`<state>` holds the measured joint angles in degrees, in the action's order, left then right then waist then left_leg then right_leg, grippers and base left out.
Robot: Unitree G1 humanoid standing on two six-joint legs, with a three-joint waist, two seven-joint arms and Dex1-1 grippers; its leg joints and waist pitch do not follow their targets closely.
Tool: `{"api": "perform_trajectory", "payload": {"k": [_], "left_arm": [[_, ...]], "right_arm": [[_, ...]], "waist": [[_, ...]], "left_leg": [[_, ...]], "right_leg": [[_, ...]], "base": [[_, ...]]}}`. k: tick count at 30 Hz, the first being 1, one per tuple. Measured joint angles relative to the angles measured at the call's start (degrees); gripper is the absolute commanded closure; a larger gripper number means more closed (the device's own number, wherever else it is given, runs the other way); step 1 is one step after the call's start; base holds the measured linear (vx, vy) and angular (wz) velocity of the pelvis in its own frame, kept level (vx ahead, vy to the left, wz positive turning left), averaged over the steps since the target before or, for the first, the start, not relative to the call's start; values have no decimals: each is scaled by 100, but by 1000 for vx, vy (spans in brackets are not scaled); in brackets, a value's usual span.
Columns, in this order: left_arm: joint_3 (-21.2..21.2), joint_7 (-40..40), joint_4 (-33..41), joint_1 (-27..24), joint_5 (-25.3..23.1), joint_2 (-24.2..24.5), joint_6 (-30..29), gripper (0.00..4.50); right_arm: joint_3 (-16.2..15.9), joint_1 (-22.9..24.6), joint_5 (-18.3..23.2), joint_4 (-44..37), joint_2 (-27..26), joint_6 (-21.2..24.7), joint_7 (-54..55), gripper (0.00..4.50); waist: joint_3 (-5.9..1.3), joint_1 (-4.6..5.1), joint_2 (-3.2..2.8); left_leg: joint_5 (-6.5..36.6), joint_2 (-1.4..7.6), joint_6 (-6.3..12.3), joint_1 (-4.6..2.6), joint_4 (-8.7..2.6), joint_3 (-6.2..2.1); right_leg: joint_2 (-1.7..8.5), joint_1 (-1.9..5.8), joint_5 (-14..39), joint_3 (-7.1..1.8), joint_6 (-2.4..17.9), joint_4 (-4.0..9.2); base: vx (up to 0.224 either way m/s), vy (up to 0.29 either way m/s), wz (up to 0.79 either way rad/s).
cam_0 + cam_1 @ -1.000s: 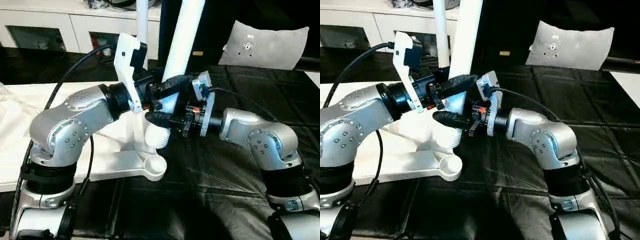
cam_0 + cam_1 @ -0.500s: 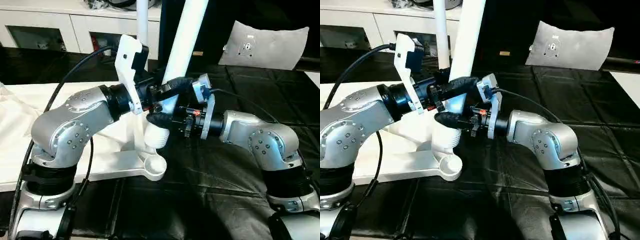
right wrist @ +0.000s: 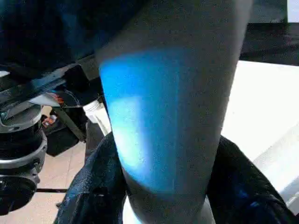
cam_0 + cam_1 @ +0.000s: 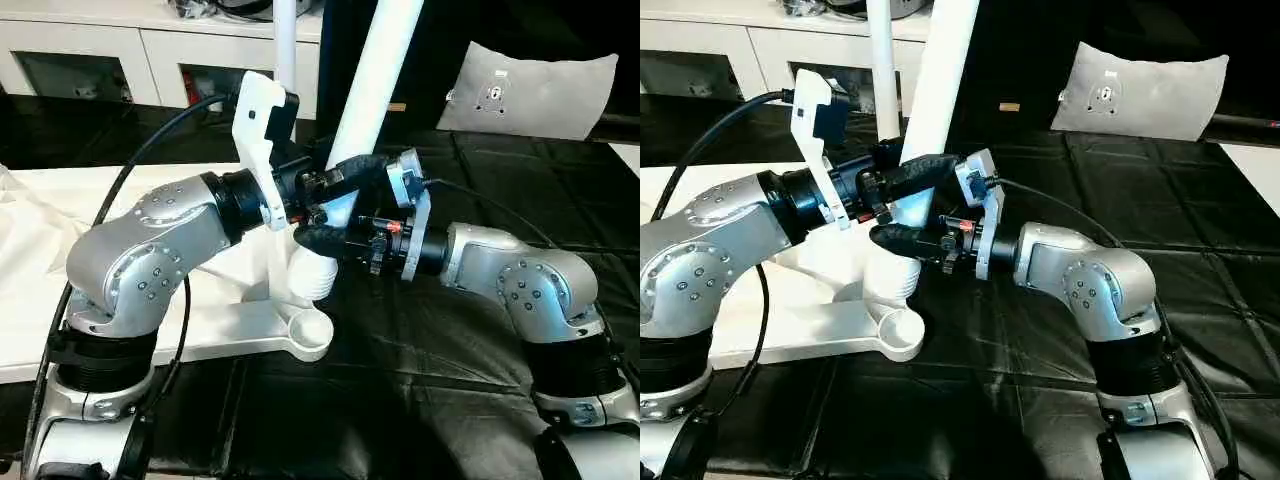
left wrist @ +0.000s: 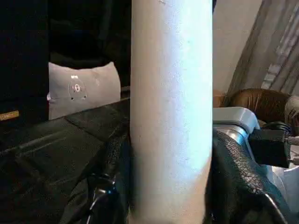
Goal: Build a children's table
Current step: Pick table leg
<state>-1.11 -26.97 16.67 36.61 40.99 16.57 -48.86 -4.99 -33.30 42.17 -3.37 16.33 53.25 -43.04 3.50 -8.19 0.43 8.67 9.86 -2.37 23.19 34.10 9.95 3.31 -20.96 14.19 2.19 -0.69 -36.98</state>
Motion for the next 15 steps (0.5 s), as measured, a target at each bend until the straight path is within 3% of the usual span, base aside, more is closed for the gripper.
{"api": "perform_trajectory", "payload": {"k": [2,5,8,10,15], "left_arm": [[201,106,-6,-32,198,-210,-64,194],[424,122,58,-29,659,-464,-74,192],[439,129,132,-33,730,-510,-71,153],[446,149,196,-67,767,-587,-28,151],[646,457,258,-88,1014,-1180,133,107]], "right_arm": [[37,0,18,-51,-2,-12,-16,257],[-50,18,40,-79,-52,-16,-105,258],[-110,81,31,-89,-51,-26,-115,259],[-118,120,-1,-89,-50,-29,-115,259],[-121,165,-74,-87,-58,-100,-86,260]], "waist": [[0,1,0],[-1,-1,1],[-1,-2,2],[-1,-6,2],[-2,-11,4]], "left_leg": [[0,0,0,1,2,0],[0,0,0,0,2,0],[0,1,0,-1,2,0],[0,0,0,0,3,0],[0,0,0,0,5,0]], "right_leg": [[0,0,0,0,1,0],[0,1,0,1,1,0],[0,1,0,1,1,-1],[0,3,-1,1,1,0],[2,6,-2,2,3,0]], "base": [[0,0,0],[0,0,0],[0,0,0],[0,0,0],[0,0,0]]}}
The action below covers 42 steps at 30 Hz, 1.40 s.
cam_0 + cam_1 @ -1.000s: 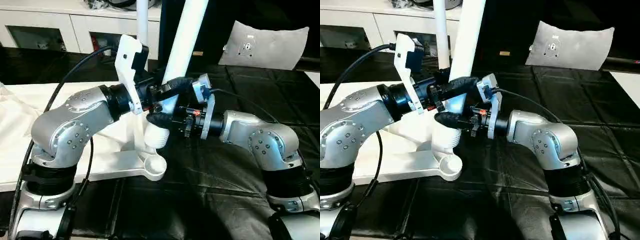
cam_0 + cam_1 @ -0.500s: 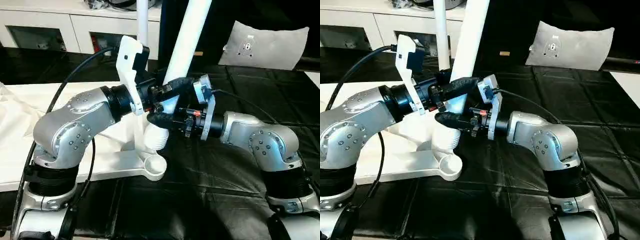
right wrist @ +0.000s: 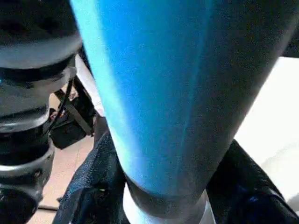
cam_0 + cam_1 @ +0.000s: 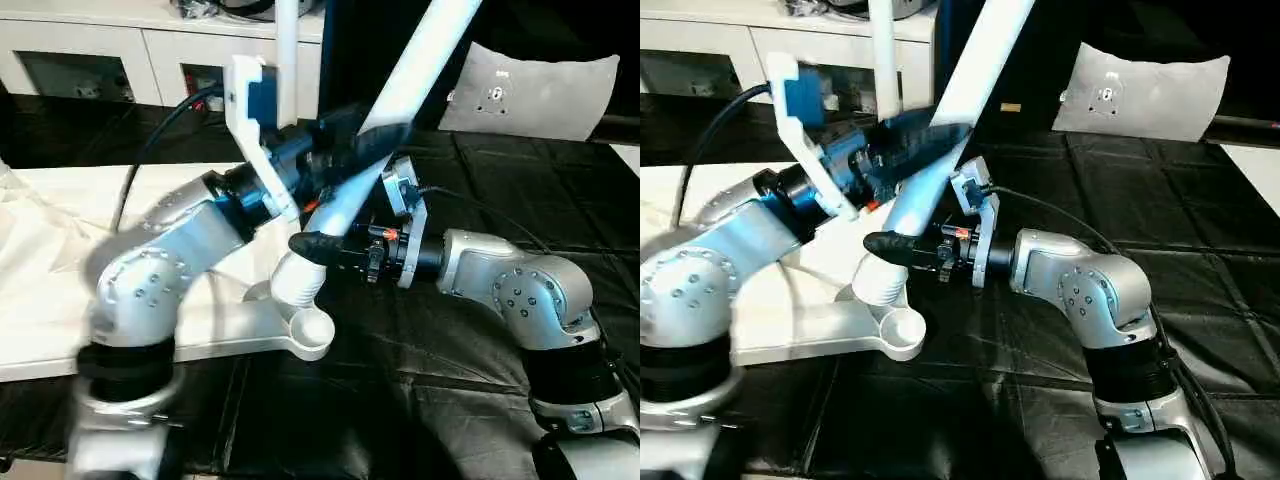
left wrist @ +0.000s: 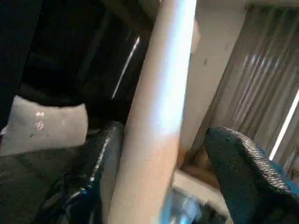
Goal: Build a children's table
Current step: Pick table leg
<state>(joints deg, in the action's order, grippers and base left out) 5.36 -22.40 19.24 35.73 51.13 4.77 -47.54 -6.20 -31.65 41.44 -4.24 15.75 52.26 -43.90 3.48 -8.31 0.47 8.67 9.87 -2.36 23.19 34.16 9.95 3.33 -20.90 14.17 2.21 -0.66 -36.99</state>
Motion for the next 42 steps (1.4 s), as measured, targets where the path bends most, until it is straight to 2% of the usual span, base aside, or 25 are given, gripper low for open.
{"api": "perform_trajectory", "payload": {"k": [1,3,5,10,12,15,18,21,25,26,29,32,36,37,38,39,41,42], "left_arm": [[15,51,33,0,52,-61,51,107],[60,150,150,1,148,-113,157,72],[151,253,232,1,163,-130,308,66],[458,261,442,-160,54,352,336,66],[422,95,716,-589,-117,922,221,66],[336,-115,815,-1145,-394,1423,110,66],[38,-337,1065,-1642,-673,1965,96,66],[-242,-461,1215,-2288,-1133,2427,141,66],[-256,64,1268,-2890,-1546,2002,346,66],[-262,403,1338,-3095,-1811,1762,561,66],[-275,966,1354,-3539,-2176,1382,844,66],[-210,1479,1450,-3924,-2437,1079,1066,66],[-159,1649,1486,-4018,-2559,968,1186,66],[-161,1662,1491,-4014,-2608,924,1233,66],[-162,1680,1493,-4004,-2632,884,1267,66],[-176,1730,1496,-3974,-2687,864,1270,66],[-174,1891,1495,-3950,-2788,793,1272,66],[-176,1931,1494,-3953,-2820,767,1272,66]], "right_arm": [[0,19,-27,4,-6,-10,25,260],[2,61,-107,45,-36,-40,124,260],[5,169,-221,45,-121,-239,276,260],[51,443,-568,-75,-166,-628,677,261],[61,704,-746,-338,-189,-785,917,261],[65,1022,-912,-479,-226,-823,1159,261],[18,1327,-1045,-825,-329,-951,1408,261],[-27,1686,-1280,-1146,-430,-1125,1789,261],[-50,1988,-1527,-1398,-565,-1188,2243,261],[-64,2022,-1652,-1501,-582,-1187,2420,261],[-100,2105,-1820,-1694,-542,-1157,2644,261],[-182,2353,-2096,-1751,-532,-1370,2773,261],[-165,2423,-2169,-1701,-677,-1415,2927,261],[-152,2420,-2159,-1701,-747,-1415,2974,261],[-147,2417,-2150,-1701,-800,-1415,3010,261],[-135,2403,-2138,-1693,-834,-1414,3056,261],[-114,2345,-2160,-1645,-890,-1414,3132,261],[-114,2339,-2181,-1621,-893,-1414,3136,261]], "waist": [[0,3,0],[0,6,0],[0,8,0],[0,19,-1],[-2,22,-4],[-1,18,-7],[-1,19,-15],[-5,30,-55],[-8,33,-75],[-11,42,-78],[-16,53,-67],[-30,53,-45],[-34,44,-35],[-46,47,-27],[-70,52,-22],[-129,50,-12],[-171,52,-17],[-169,55,-21]], "left_leg": [[0,0,0,0,0,0],[0,1,0,-1,0,0],[0,1,0,-2,0,0],[0,1,0,-1,-1,0],[1,1,1,-2,-2,0],[1,1,1,0,-4,0],[2,0,2,-5,-5,0],[2,-3,2,-12,-12,-1],[2,-1,1,-16,-15,-1],[2,-1,1,-22,-17,-1],[2,1,1,-24,-18,-2],[2,1,1,-25,-20,-2],[1,-1,1,-14,-18,-3],[-5,-1,-1,6,-15,-2],[-40,3,27,56,-13,-3],[-139,10,60,189,13,-10],[-209,18,119,406,53,-24],[-205,25,159,459,61,-24]], "right_leg": [[0,0,0,0,0,0],[0,-1,0,1,0,-1],[-1,-2,0,0,0,-1],[-2,-2,1,-2,-2,3],[-3,-3,5,-2,-9,3],[-5,-7,7,-1,-10,2],[-4,-3,8,-4,-12,3],[-3,-4,20,-9,-35,7],[-3,-6,18,-7,-42,0],[-3,-6,12,-9,-40,3],[-3,-6,11,-4,-42,1],[-3,-6,11,-5,-44,4],[-3,-16,1,-7,-41,6],[-6,-36,-24,-7,-20,4],[-13,-84,-52,-6,-4,1],[-27,-202,-129,9,-43,-15],[-53,-391,-236,27,-37,-4],[-54,-439,-247,29,0,5]], "base": [[0,0,0],[0,0,0],[0,0,0],[0,0,0],[0,0,0],[0,0,0],[0,0,0],[0,0,0],[0,0,0],[0,0,0],[0,0,0],[0,0,0],[0,0,0],[0,0,0],[0,0,0],[0,0,0],[-38,7,-1],[-77,13,-2]]}}
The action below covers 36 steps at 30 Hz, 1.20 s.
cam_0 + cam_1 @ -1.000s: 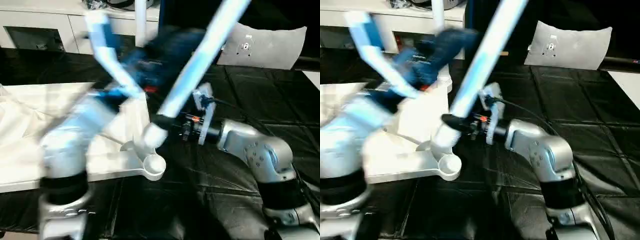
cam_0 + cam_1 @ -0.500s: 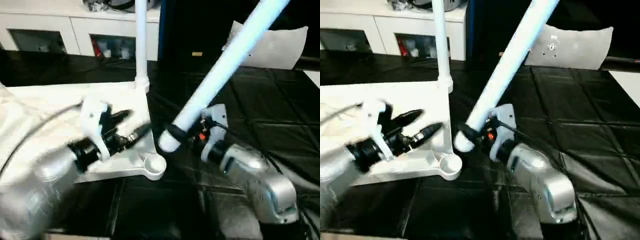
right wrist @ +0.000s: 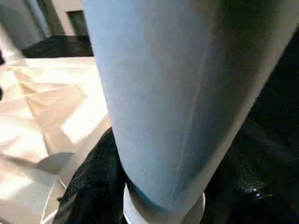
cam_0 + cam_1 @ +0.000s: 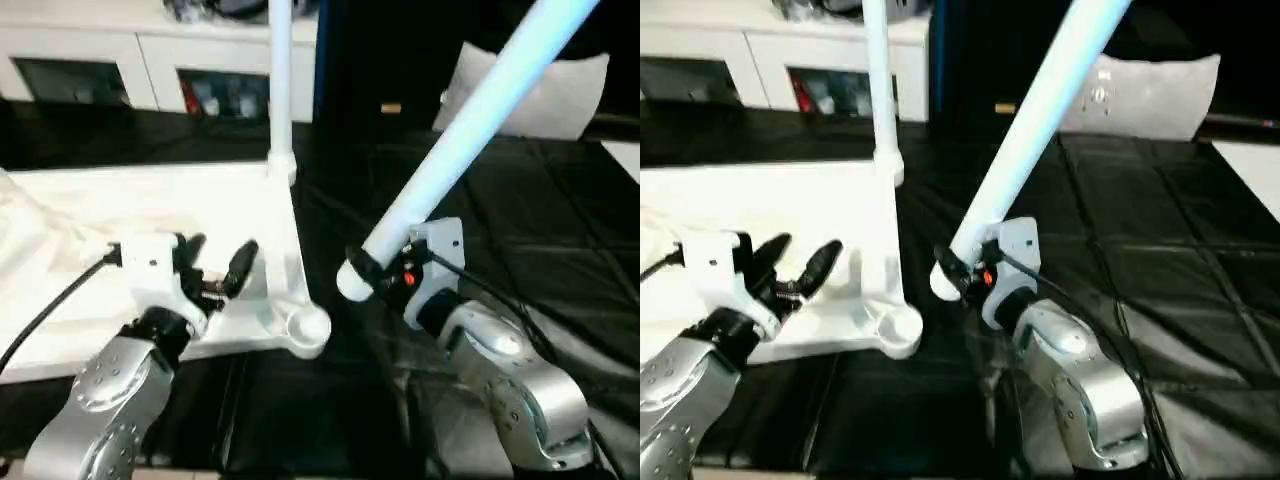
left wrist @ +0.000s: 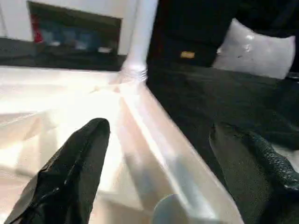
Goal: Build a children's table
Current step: Pick table leg
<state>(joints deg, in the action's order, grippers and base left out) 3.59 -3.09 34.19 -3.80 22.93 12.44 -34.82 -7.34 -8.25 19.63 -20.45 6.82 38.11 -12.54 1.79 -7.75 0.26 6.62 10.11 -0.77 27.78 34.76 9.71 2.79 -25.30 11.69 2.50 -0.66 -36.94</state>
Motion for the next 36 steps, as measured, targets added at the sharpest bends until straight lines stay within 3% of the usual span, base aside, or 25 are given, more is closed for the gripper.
{"api": "perform_trajectory", "payload": {"k": [1,2,3,4,5,6,7,8,9,10,11,12,13,14,17,18,20,22,25,27,30,36], "left_arm": [[0,31,-3,-5,-21,-12,0,66],[0,57,-4,-13,-34,-12,2,66],[-2,75,2,-50,-73,-6,19,66],[6,90,7,-101,-118,11,33,66],[-7,95,14,-80,-167,52,42,66],[-65,88,8,19,-178,55,51,66],[-55,93,62,71,-202,29,116,66],[-1,106,159,-95,-280,-31,197,66],[-9,107,85,-334,-318,-43,183,66],[-72,104,16,-456,-340,-39,130,66],[-120,101,-8,-389,-355,-36,118,66],[-129,99,-6,-275,-354,-37,121,66],[-108,102,6,-244,-360,-21,130,66],[-110,124,4,-238,-389,9,111,66],[-145,222,4,-219,-485,-42,74,66],[-159,228,3,-227,-518,-87,74,66],[-247,209,-9,-233,-570,-141,106,66],[-321,80,-40,-206,-568,-105,183,66],[-462,-366,-205,148,-520,300,194,66],[-482,-733,-437,498,-401,467,152,39],[-571,-1378,-799,938,-261,845,1,19],[-1199,-3162,-1663,1385,-295,2151,-78,0]], "right_arm": [[-5,1,-6,41,-1,0,0,261],[-18,3,-8,81,0,0,-4,261],[-37,12,-8,87,-1,1,-15,261],[-66,9,-5,81,-2,-1,-31,261],[-88,41,-4,40,-65,-10,-37,261],[-75,142,-6,-49,-41,-36,-41,261],[-67,161,-14,-64,-15,-51,-42,261],[-169,10,-31,-2,52,-75,-75,261],[-214,46,-43,9,62,-100,-118,261],[-208,148,-40,9,58,-125,-153,261],[-190,217,-36,19,38,-162,-171,261],[-147,200,-16,18,32,-197,-181,261],[-137,190,4,38,28,-198,-195,261],[-158,190,46,33,8,-192,-274,261],[-159,171,125,-35,148,-184,-445,261],[-158,162,132,-59,213,-190,-515,261],[-118,161,133,-67,254,-213,-575,261],[-66,161,155,-60,227,-264,-629,261],[106,71,253,74,153,-331,-619,261],[139,-64,290,207,187,-311,-654,261],[155,-100,324,407,248,-345,-770,261],[401,-212,388,628,476,-586,-1186,261]], "waist": [[6,8,-9],[24,15,-22],[80,61,-43],[130,95,-108],[183,50,-191],[175,-59,-127],[97,-300,57],[28,-260,221],[65,-326,111],[89,-361,-27],[138,-348,-111],[171,-322,-188],[183,-278,-209],[193,-165,-222],[171,58,-148],[170,131,-126],[138,263,-55],[139,309,-41],[121,281,16],[120,258,-19],[119,217,-46],[90,211,-152]], "left_leg": [[1,17,-2,19,0,-1],[5,22,-3,-25,9,7],[42,23,-16,-134,18,8],[103,43,-34,-222,28,-27],[113,84,-39,-230,-24,0],[114,106,-40,-187,-22,148],[107,133,-43,-120,-20,428],[197,140,-233,28,324,513],[317,73,-311,30,812,123],[493,-39,-250,-125,962,-267],[762,-136,-319,-293,883,-517],[771,-145,-326,-295,820,-512],[772,-131,-315,-303,755,-510],[772,-125,-317,-324,644,-529],[757,-151,-336,-380,413,-505],[745,-159,-354,-389,364,-480],[641,-167,-371,-425,216,-424],[580,-167,-349,-469,106,-366],[522,-140,-372,-480,-4,-293],[337,-105,-297,-476,-82,-272],[297,-89,-303,-472,-102,-260],[231,-85,-228,-457,-106,-215]], "right_leg": [[1,-9,-23,3,4,21],[20,21,-30,20,-39,47],[50,93,-7,75,-75,85],[62,243,19,179,-102,148],[119,326,397,340,-23,-260],[180,343,667,444,93,-734],[177,429,976,364,190,-941],[259,357,1288,174,-4,-1015],[221,366,1289,142,-5,-1064],[198,444,1287,122,-7,-1033],[199,457,1265,115,-22,-992],[192,477,1203,114,-27,-927],[151,502,1147,100,1,-815],[101,569,1036,102,42,-603],[108,685,506,107,-33,-126],[141,725,425,116,-113,-53],[166,727,342,120,-138,60],[181,715,322,107,-152,97],[193,644,309,110,-131,88],[167,618,286,117,-107,84],[154,597,283,114,-102,78],[138,543,266,57,-73,69]], "base": [[-115,29,-1],[-156,45,-2],[-156,45,-2],[-165,53,-14],[-22,59,-7],[-22,59,-7],[0,0,0],[81,-162,21],[81,-162,21],[172,-81,7],[-29,96,3],[-29,96,3],[-120,95,4],[-81,102,-10],[-56,89,-10],[-40,71,-11],[0,0,0],[0,0,0],[0,0,0],[0,0,0],[0,0,0],[0,0,0]]}}
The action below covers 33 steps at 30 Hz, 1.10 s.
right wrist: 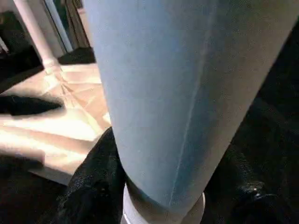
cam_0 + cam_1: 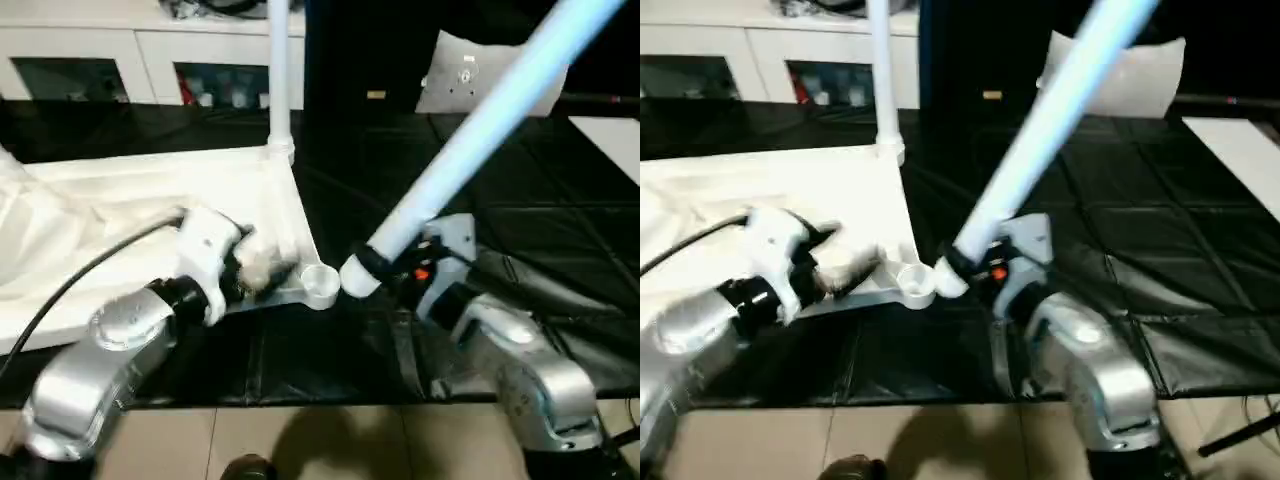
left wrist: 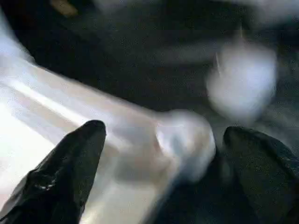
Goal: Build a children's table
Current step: Pick table leg
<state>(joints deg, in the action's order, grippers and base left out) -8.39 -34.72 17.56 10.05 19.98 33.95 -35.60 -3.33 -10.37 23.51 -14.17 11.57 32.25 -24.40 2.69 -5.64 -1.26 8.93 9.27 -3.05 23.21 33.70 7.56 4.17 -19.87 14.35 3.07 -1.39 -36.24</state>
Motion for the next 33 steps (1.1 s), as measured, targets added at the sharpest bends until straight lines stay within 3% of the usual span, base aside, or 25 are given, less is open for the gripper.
{"api": "perform_trajectory", "payload": {"k": [5,7,15,33], "left_arm": [[-365,-888,-1049,548,-190,156,292,51],[-407,-1133,-1406,809,-235,181,373,51],[-779,-2124,-2857,1620,-520,254,978,123],[-1153,-2894,-4037,1962,-1155,324,1917,259]], "right_arm": [[24,-71,47,95,282,-53,-279,261],[-6,-51,48,101,343,-51,-391,261],[-113,-37,37,136,508,-46,-621,261],[-177,41,32,139,613,-23,-730,261]], "waist": [[-4,-27,-11],[-6,-36,-8],[-6,-82,-7],[-5,-99,-15]], "left_leg": [[1,14,3,-11,-4,66],[1,16,4,-16,-4,78],[-4,27,25,-22,-3,109],[-3,32,26,-23,-3,124]], "right_leg": [[1,-12,2,-38,-4,0],[1,-13,2,-48,-4,-1],[3,-22,1,-63,-3,-11],[7,-33,3,-69,0,-30]], "base": [[0,0,0],[0,0,0],[0,0,0],[0,0,0]]}}
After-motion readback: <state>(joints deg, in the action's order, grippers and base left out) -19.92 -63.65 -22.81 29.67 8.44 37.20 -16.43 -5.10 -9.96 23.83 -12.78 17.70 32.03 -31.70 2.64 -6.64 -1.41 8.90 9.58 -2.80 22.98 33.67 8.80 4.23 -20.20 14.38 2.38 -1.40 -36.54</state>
